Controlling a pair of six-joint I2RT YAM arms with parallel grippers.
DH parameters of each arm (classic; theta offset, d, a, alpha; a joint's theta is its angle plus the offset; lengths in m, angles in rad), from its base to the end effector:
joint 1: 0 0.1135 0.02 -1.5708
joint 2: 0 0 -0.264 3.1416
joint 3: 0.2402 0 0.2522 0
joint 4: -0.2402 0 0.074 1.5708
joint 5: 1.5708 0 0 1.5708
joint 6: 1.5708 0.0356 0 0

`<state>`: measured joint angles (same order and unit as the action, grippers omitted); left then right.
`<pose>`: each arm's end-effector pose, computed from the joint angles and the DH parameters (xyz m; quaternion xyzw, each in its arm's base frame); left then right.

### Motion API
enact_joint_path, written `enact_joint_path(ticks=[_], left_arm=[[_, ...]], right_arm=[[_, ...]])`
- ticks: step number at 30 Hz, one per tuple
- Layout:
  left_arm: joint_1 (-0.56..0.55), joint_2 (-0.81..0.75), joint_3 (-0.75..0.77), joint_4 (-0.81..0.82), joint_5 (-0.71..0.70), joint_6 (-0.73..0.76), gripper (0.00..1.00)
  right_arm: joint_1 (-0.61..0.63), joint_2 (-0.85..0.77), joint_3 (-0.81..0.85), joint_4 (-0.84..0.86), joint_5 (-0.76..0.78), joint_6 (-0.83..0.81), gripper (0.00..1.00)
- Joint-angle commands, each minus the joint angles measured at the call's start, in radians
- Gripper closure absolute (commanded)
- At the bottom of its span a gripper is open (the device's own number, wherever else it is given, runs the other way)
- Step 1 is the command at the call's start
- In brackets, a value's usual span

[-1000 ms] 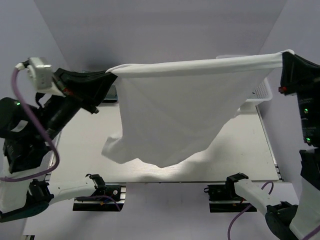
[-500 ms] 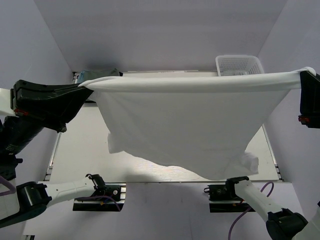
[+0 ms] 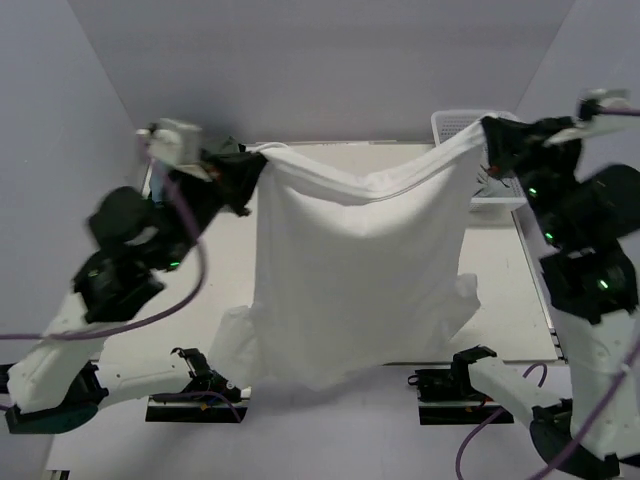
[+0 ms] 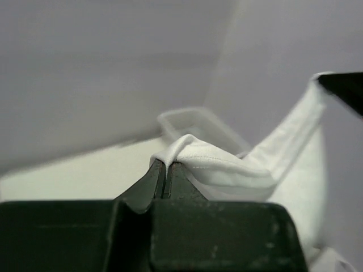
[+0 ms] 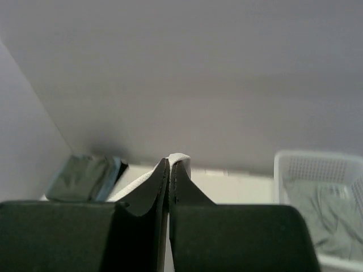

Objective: Fold and stack the t-shirts
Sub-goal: Flatten out the tshirt

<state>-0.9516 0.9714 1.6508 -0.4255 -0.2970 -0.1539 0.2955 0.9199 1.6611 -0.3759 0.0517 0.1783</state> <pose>0.0831 -0.0986 0.5592 0.1272 0.6031 -0.3336 0.7133 0.0986 0.0281 0.5723 -0.0119 0.5670 0.1790 0.8039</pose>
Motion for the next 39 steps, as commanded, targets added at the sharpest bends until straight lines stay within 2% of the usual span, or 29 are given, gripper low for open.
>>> enact_joint_path(ticks=[1,4,6,8,10,13,15,16,17,18,20,22,24,25,27,28,30,31,32,33,34,35,36,37,38,39], left_arm=[[0.007,0.047,-0.175,0.117,-0.349,0.024,1.00],[0.017,0.058,-0.322,0.264,-0.503,0.047,1.00],[0.039,0.090,-0.397,0.361,-0.518,0.082,1.00],[0.060,0.134,-0.413,0.399,-0.527,0.091,1.00],[0.111,0.242,-0.424,0.428,-0.543,0.091,1.00],[0.213,0.427,-0.379,0.429,-0.486,0.061,1.00],[0.290,0.533,-0.283,0.374,-0.450,0.022,1.00],[0.313,0.634,-0.245,0.358,-0.441,-0.013,1.00],[0.336,0.680,-0.183,0.358,-0.429,-0.025,1.00],[0.382,0.722,-0.159,0.349,-0.391,-0.026,1.00],[0.424,0.853,-0.073,0.349,-0.361,-0.048,1.00],[0.485,0.949,0.007,0.306,-0.326,-0.070,1.00],[0.520,1.094,0.150,0.272,-0.317,-0.081,1.00],[0.551,1.140,0.241,0.252,-0.303,-0.091,1.00],[0.579,1.228,0.337,0.240,-0.291,-0.104,1.00],[0.603,1.310,0.421,0.231,-0.291,-0.104,1.00],[0.623,1.381,0.484,0.260,-0.304,-0.116,1.00],[0.643,1.412,0.532,0.302,-0.277,-0.116,0.96],[0.652,1.456,0.532,0.347,-0.228,-0.098,0.76],[0.652,1.477,0.543,0.382,-0.211,-0.098,0.58],[0.666,1.495,0.564,0.408,-0.196,-0.084,0.37],[0.666,1.512,0.582,0.430,-0.195,-0.084,0.01],[0.666,1.541,0.613,0.404,-0.195,-0.084,0.00],[0.666,1.541,0.670,0.380,-0.164,-0.084,0.00],[0.666,1.541,0.670,0.364,-0.163,-0.084,0.00],[0.666,1.531,0.652,0.364,-0.163,-0.093,0.00]], right_arm=[[-0.002,0.071,-0.098,0.117,0.059,0.023,1.00],[-0.001,0.161,-0.162,0.166,0.097,0.033,1.00],[-0.002,0.245,-0.198,0.210,0.134,0.041,1.00],[-0.004,0.302,-0.213,0.236,0.186,0.044,1.00],[-0.007,0.376,-0.230,0.281,0.221,0.049,1.00],[-0.006,0.471,-0.216,0.324,0.223,0.043,1.00],[-0.006,0.519,-0.199,0.331,0.221,0.036,1.00],[-0.009,0.599,-0.158,0.338,0.224,0.035,1.00],[-0.012,0.631,-0.138,0.338,0.229,0.032,1.00],[-0.016,0.730,-0.097,0.325,0.235,0.035,1.00],[-0.025,0.795,-0.017,0.321,0.234,0.032,1.00],[-0.030,0.934,0.093,0.327,0.235,0.032,1.00],[-0.042,1.039,0.182,0.336,0.229,0.038,1.00],[-0.045,1.144,0.289,0.339,0.205,0.038,1.00],[-0.052,1.215,0.357,0.344,0.150,0.036,1.00],[-0.059,1.247,0.382,0.363,0.145,0.035,1.00],[-0.059,1.355,0.404,0.520,0.132,0.004,1.00],[-0.061,1.402,0.388,0.651,0.157,-0.008,1.00],[-0.064,1.462,0.405,0.745,0.149,-0.014,1.00],[-0.065,1.526,0.480,0.759,0.123,-0.022,1.00],[-0.070,1.559,0.526,0.749,0.097,-0.020,0.76],[-0.070,1.609,0.602,0.735,0.079,-0.039,0.60],[-0.070,1.637,0.646,0.729,0.070,-0.051,0.43],[-0.065,1.633,0.649,0.727,0.051,-0.051,0.20],[-0.067,1.625,0.643,0.723,0.024,-0.050,0.10],[-0.062,1.557,0.573,0.714,0.017,-0.039,0.10]])
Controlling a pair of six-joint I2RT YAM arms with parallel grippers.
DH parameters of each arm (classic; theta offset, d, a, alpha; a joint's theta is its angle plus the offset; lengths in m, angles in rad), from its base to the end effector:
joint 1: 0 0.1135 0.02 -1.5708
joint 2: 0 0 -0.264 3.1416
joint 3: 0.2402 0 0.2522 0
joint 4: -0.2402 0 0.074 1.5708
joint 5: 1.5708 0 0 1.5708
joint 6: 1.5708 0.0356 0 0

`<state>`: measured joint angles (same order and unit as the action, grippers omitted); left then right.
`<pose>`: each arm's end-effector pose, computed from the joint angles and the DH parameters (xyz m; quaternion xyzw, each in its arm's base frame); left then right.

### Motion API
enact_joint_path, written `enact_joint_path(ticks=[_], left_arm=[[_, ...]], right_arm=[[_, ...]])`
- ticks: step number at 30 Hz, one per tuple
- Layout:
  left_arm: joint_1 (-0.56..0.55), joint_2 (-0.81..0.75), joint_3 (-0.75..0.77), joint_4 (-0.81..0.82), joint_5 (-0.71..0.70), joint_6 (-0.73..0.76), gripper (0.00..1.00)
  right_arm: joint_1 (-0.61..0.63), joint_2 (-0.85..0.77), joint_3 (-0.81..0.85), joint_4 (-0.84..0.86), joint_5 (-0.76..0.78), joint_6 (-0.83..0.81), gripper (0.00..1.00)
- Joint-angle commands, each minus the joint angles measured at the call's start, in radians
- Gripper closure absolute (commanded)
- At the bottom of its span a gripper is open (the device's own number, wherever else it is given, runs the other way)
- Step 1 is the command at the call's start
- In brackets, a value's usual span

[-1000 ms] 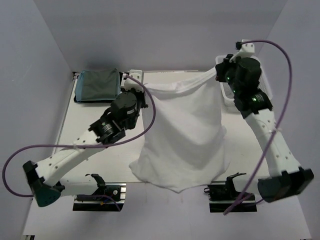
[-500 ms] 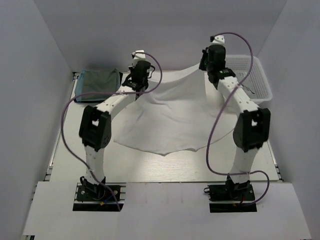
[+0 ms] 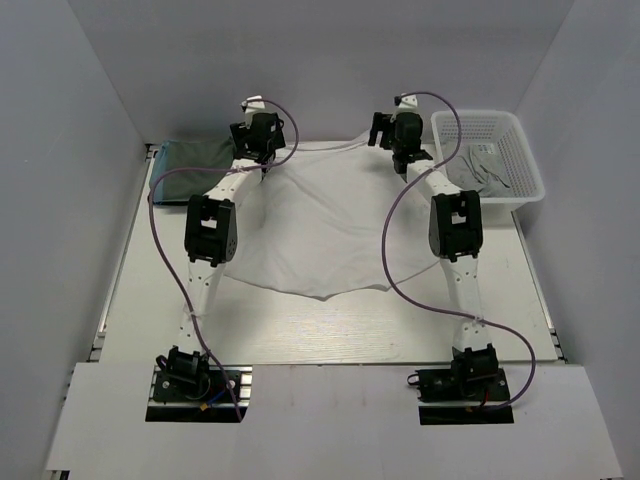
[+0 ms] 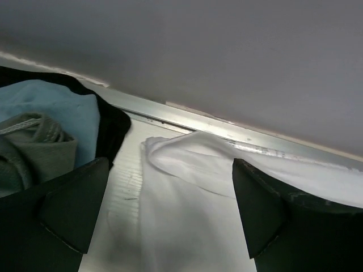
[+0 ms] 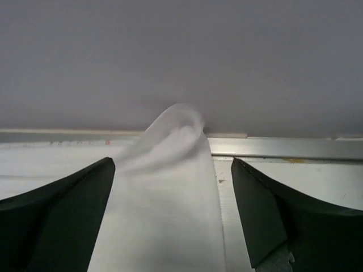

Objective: Fold and stack the t-shirts
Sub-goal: Flatten out the tshirt

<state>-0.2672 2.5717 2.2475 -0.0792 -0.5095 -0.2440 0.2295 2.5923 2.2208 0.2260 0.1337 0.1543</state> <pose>0.5739 -0.1391 0.1935 -0.1295 0.8091 0.0686 0.5692 0.5886 0.1326 0.2025 0.0153 0.7560 0.0748 0.6500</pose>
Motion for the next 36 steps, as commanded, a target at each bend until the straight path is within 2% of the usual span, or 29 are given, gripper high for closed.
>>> enact_joint_path(ticks=[1,3,4,7,11,12,14,15,17,18,22,25,30,32,35,36], left_arm=[[-0.018,-0.112,0.031,0.018,0.063,-0.003,0.00],[-0.018,-0.163,-0.038,0.018,0.094,-0.014,0.00],[-0.018,-0.189,-0.066,0.007,0.153,-0.014,0.00],[-0.043,-0.265,-0.141,-0.019,0.203,0.009,0.00],[-0.067,-0.277,-0.170,-0.145,0.249,-0.029,0.00],[-0.067,-0.298,-0.187,-0.172,0.249,-0.038,0.00],[-0.067,-0.314,-0.251,-0.182,0.249,-0.028,0.00],[-0.067,-0.314,-0.273,-0.192,0.232,-0.028,0.00],[-0.067,-0.340,-0.333,-0.192,0.241,-0.009,0.00],[-0.076,-0.340,-0.348,-0.205,0.250,-0.009,0.00],[-0.076,-0.349,-0.419,-0.214,0.298,-0.034,0.00],[-0.076,-0.340,-0.442,-0.254,0.335,-0.063,0.00],[-0.076,-0.367,-0.534,-0.312,0.352,-0.143,0.00],[-0.076,-0.407,-0.613,-0.359,0.341,-0.185,0.00],[-0.086,-0.494,-0.767,-0.427,0.318,-0.279,0.00],[-0.096,-0.525,-0.864,-0.439,0.318,-0.311,0.00]], right_arm=[[0.004,-0.145,-0.025,0.113,-0.069,-0.015,0.10],[0.010,-0.277,-0.180,0.112,-0.117,-0.006,0.10],[0.013,-0.305,-0.205,0.077,-0.161,-0.001,0.10],[0.034,-0.446,-0.346,-0.037,-0.200,0.028,0.10],[0.054,-0.570,-0.532,-0.122,-0.218,0.088,0.10],[0.059,-0.634,-0.640,-0.154,-0.226,0.118,0.10],[0.070,-0.679,-0.720,-0.160,-0.262,0.136,0.10],[0.074,-0.752,-0.844,-0.156,-0.272,0.145,0.10],[0.085,-0.802,-0.964,-0.148,-0.278,0.157,0.10],[0.087,-0.867,-1.001,-0.146,-0.284,0.162,0.10],[0.099,-0.940,-1.185,-0.189,-0.319,0.186,0.10],[0.106,-0.959,-1.247,-0.206,-0.361,0.188,0.10],[0.100,-0.953,-1.322,-0.220,-0.313,0.206,0.10],[0.100,-0.945,-1.345,-0.224,-0.310,0.221,0.10],[0.099,-0.925,-1.334,-0.299,-0.218,0.263,0.10],[0.099,-0.919,-1.328,-0.313,-0.194,0.274,0.10]])
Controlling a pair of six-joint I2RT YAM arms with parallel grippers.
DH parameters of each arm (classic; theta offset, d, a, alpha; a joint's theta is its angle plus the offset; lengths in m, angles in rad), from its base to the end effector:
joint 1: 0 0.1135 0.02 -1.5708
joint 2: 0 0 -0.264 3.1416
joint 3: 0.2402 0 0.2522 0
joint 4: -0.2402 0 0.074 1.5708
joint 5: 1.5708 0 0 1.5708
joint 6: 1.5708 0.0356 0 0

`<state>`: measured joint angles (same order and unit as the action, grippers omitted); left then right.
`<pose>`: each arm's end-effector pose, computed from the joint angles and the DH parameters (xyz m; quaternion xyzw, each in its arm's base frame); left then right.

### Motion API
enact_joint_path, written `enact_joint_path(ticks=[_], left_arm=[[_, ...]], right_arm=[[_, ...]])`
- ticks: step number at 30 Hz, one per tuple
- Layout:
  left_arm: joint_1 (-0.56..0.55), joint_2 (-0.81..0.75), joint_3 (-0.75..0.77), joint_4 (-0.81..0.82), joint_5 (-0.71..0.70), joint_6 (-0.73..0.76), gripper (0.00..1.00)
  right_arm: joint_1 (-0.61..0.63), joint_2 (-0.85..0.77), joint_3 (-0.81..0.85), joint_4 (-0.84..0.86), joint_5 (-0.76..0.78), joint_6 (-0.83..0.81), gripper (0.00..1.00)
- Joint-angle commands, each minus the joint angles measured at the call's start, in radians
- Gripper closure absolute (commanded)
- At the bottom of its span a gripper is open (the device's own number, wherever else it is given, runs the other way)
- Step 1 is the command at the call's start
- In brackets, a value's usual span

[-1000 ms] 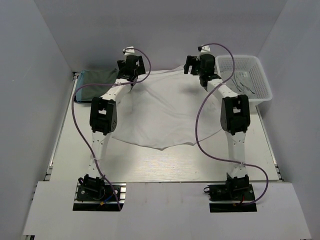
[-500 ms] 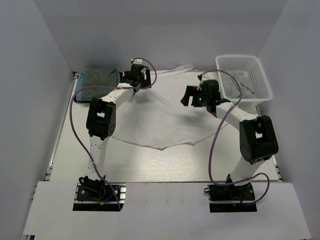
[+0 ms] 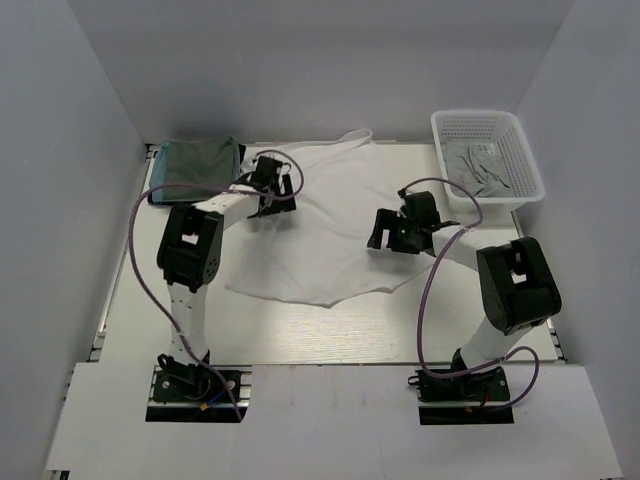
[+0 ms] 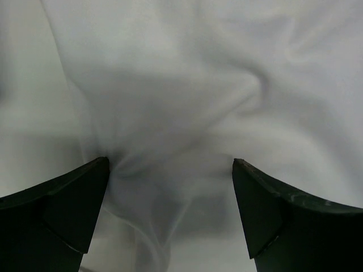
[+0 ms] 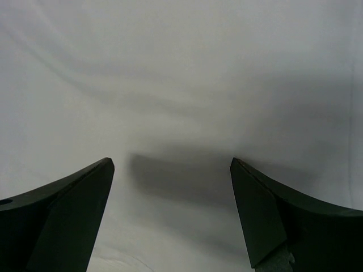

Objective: Fold and stack the t-shirts
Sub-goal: Flatten out the tshirt

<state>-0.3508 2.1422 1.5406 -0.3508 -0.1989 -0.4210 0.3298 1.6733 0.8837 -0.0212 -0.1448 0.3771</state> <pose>0.4361 -0.1521 0.1577 -0.0635 0.9462 -0.0264 0.3161 0.3175 0.1141 0.1652 -0.0049 0.9266 0.1911 0.3238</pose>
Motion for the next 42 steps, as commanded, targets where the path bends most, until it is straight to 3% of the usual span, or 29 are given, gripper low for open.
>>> enact_joint_path(ticks=[1,6,11,13,17,21,24,28,37,42], left_arm=[[-0.013,-0.129,-0.204,-0.192,-0.044,-0.191,0.00],[-0.097,-0.365,-0.568,-0.269,0.035,-0.390,0.00],[-0.209,-0.705,-0.936,-0.154,0.439,-0.461,0.00],[-0.264,-0.803,-0.945,-0.126,0.503,-0.446,0.00],[-0.292,-0.932,-0.745,-0.218,0.489,-0.288,0.00],[-0.303,-0.932,-0.631,-0.218,0.336,-0.237,0.00],[-0.281,-0.868,-0.542,-0.218,0.193,-0.213,0.00],[-0.272,-0.731,-0.426,-0.206,0.020,-0.203,0.00],[-0.240,-0.417,-0.220,-0.172,-0.056,-0.148,0.00],[-0.201,-0.234,-0.111,-0.220,-0.034,-0.136,0.00]], right_arm=[[-0.005,0.005,0.021,-0.080,0.140,0.057,0.10],[-0.005,0.069,0.147,-0.132,0.189,0.060,0.10],[-0.011,0.121,0.242,-0.134,0.250,-0.006,0.10],[-0.015,0.132,0.290,-0.118,0.289,-0.035,0.10],[-0.015,0.123,0.408,-0.199,0.259,-0.052,0.10],[-0.003,-0.038,0.279,-0.128,0.116,-0.012,0.10],[0.005,-0.169,0.068,-0.072,0.053,0.029,0.10],[0.025,-0.240,-0.040,-0.103,0.013,0.063,0.10],[0.031,-0.248,-0.163,-0.137,-0.019,0.128,0.10],[0.018,-0.123,-0.120,-0.164,-0.033,0.125,0.10]])
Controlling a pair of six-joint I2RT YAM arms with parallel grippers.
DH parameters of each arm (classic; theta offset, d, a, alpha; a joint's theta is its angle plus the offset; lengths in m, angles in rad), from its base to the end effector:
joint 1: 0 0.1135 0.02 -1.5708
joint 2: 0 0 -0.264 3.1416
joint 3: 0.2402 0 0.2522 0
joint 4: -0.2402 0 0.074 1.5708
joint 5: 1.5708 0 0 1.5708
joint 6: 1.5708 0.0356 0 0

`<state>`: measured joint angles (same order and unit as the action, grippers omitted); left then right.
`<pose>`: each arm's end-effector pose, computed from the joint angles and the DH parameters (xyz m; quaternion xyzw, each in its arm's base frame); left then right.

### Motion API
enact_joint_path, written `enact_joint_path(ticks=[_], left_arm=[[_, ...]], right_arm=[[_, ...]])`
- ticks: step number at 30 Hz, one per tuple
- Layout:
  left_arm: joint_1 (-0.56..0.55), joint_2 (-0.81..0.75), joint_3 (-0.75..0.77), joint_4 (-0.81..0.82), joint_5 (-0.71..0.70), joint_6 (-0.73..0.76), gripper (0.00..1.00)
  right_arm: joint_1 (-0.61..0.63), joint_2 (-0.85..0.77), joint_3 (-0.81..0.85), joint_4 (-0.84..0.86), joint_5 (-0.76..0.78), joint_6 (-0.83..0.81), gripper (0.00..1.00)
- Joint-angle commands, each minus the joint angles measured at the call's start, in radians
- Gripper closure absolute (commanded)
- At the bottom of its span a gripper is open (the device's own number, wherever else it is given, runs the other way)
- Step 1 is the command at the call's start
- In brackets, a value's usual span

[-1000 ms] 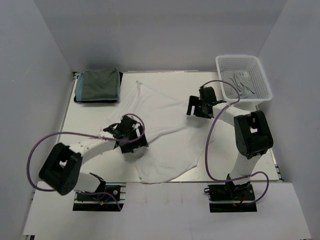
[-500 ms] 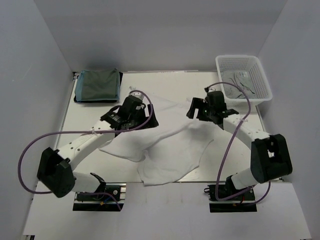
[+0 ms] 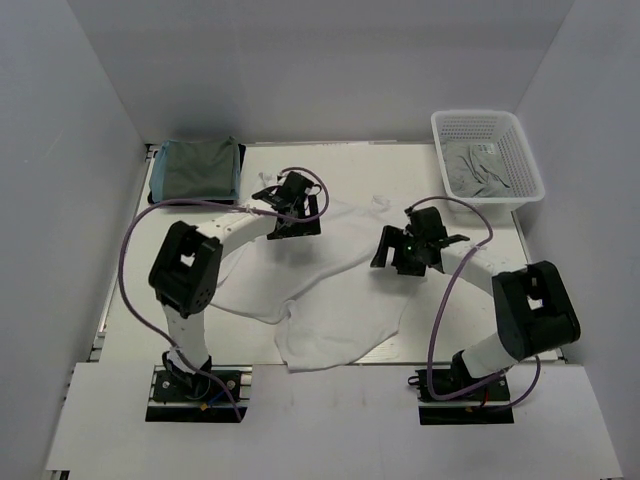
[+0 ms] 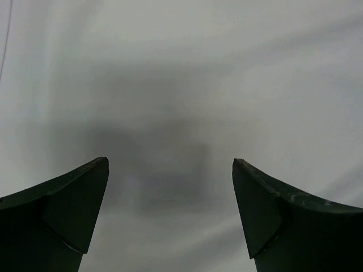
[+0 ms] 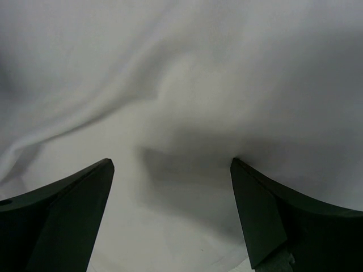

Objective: Fold and stack the t-shirts
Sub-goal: Flatten out the tshirt

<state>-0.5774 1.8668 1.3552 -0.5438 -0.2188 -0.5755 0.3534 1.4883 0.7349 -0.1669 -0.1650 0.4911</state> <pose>0.3340 -0.2084 0.2038 -0.0269 0.9612 -0.0496 0.2699 0.2645 0.1038 0.1659 0.0387 0.9439 0.2017 0.2585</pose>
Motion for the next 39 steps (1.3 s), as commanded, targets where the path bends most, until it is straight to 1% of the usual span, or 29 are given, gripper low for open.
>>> enact_joint_path(ticks=[1,3,4,5,6,8,9,10,11,12,14,16,17,18,21,22,23,24,25,26,27,29,30,31,32,33,36,37,39], left_arm=[[0.040,0.058,0.084,-0.044,-0.014,0.008,0.00],[0.054,0.069,0.062,-0.044,-0.014,0.008,0.00],[0.063,0.069,0.047,-0.044,0.011,-0.001,0.00],[0.063,0.069,0.027,-0.044,0.030,-0.001,0.00],[0.073,0.060,-0.016,-0.035,0.044,-0.013,0.00],[0.064,0.007,-0.077,-0.016,0.074,-0.023,0.00],[0.047,-0.013,-0.144,0.010,0.075,-0.033,0.00],[0.047,-0.035,-0.178,0.010,0.075,-0.050,0.00],[0.037,-0.053,-0.239,0.024,0.096,-0.050,0.00],[0.037,-0.079,-0.269,0.044,0.152,-0.061,0.00],[0.028,-0.104,-0.347,0.070,0.208,-0.061,0.00],[0.005,-0.129,-0.386,0.114,0.312,-0.070,0.00],[-0.004,-0.129,-0.413,0.131,0.349,-0.070,0.00],[-0.013,-0.141,-0.413,0.145,0.433,-0.058,0.00],[-0.051,-0.153,-0.424,0.166,0.510,-0.037,0.00],[-0.067,-0.153,-0.406,0.141,0.494,-0.037,0.00],[-0.067,-0.165,-0.375,0.121,0.472,-0.037,0.00],[-0.076,-0.182,-0.332,0.069,0.405,-0.024,0.00],[-0.076,-0.192,-0.332,0.068,0.365,-0.024,0.00],[-0.085,-0.201,-0.294,0.024,0.328,-0.015,0.00],[-0.085,-0.210,-0.278,0.009,0.264,-0.015,0.00],[-0.072,-0.225,-0.248,-0.016,0.202,-0.006,0.00],[-0.059,-0.225,-0.248,-0.016,0.147,-0.015,0.00],[-0.059,-0.225,-0.225,-0.028,0.119,-0.026,0.00],[-0.047,-0.204,-0.209,-0.057,0.036,-0.035,0.00],[-0.047,-0.189,-0.194,-0.071,0.003,-0.046,0.00],[-0.038,-0.120,-0.137,-0.103,-0.011,-0.046,0.00],[-0.027,-0.106,-0.117,-0.104,-0.011,-0.046,0.00],[-0.016,-0.078,-0.117,-0.117,0.045,-0.046,0.00]], right_arm=[[-0.014,0.084,0.047,-0.026,-0.001,0.009,0.10],[-0.022,0.136,0.104,-0.067,0.044,0.014,0.10],[-0.031,0.150,0.122,-0.085,0.050,0.012,0.10],[-0.042,0.161,0.141,-0.095,0.089,0.010,0.10],[-0.057,0.202,0.199,-0.132,0.103,0.009,0.10],[-0.076,0.225,0.228,-0.147,0.149,-0.002,0.10],[-0.085,0.239,0.257,-0.152,0.160,-0.012,0.10],[-0.091,0.254,0.283,-0.166,0.189,-0.014,0.10],[-0.102,0.268,0.309,-0.164,0.240,-0.025,0.10],[-0.106,0.277,0.322,-0.167,0.252,-0.026,0.10],[-0.126,0.318,0.383,-0.168,0.283,-0.054,0.10],[-0.137,0.364,0.441,-0.154,0.292,-0.069,0.10],[-0.145,0.375,0.460,-0.151,0.288,-0.110,0.10],[-0.152,0.385,0.477,-0.151,0.282,-0.121,0.10],[-0.157,0.402,0.570,-0.180,0.338,-0.158,0.10],[-0.159,0.382,0.580,-0.172,0.341,-0.175,0.10],[-0.154,0.350,0.569,-0.120,0.337,-0.183,0.10],[-0.154,0.310,0.548,-0.106,0.325,-0.218,0.10],[-0.153,0.288,0.538,-0.092,0.328,-0.229,0.10],[-0.154,0.233,0.526,-0.082,0.337,-0.241,0.10],[-0.154,0.218,0.509,-0.080,0.341,-0.267,0.10],[-0.145,0.158,0.502,-0.097,0.302,-0.278,0.10],[-0.143,0.142,0.465,-0.097,0.277,-0.270,0.10],[-0.137,0.127,0.448,-0.094,0.212,-0.264,0.10],[-0.136,0.097,0.411,-0.088,0.188,-0.257,0.10],[-0.133,0.072,0.375,-0.080,0.177,-0.243,0.10],[-0.120,0.026,0.301,-0.063,0.063,-0.200,0.10],[-0.113,0.021,0.247,-0.042,0.044,-0.180,0.10],[-0.110,0.018,0.219,-0.019,-0.005,-0.164,0.10]])
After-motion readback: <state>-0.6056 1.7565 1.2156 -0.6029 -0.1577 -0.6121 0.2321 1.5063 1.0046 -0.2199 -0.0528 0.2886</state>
